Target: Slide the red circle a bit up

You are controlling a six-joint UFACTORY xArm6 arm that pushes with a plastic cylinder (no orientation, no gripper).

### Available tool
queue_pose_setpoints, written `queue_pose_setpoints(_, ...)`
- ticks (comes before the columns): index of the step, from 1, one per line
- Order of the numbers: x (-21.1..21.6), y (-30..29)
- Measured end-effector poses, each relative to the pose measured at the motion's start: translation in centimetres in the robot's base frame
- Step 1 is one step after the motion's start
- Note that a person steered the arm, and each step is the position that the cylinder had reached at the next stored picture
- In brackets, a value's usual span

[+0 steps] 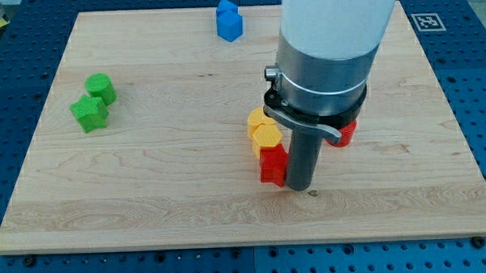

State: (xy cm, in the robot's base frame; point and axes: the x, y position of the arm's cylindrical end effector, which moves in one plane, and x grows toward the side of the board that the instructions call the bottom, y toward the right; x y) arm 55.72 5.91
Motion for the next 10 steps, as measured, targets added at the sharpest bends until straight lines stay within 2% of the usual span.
queue_pose_setpoints(3,0.5,-0.3)
queue_pose_setpoints(4,1.3,5.2)
queue_pose_setpoints(5,0.4,8.8)
queue_pose_setpoints(6,-0.6,9.3)
queue_pose_setpoints(10,-6.0,8.1)
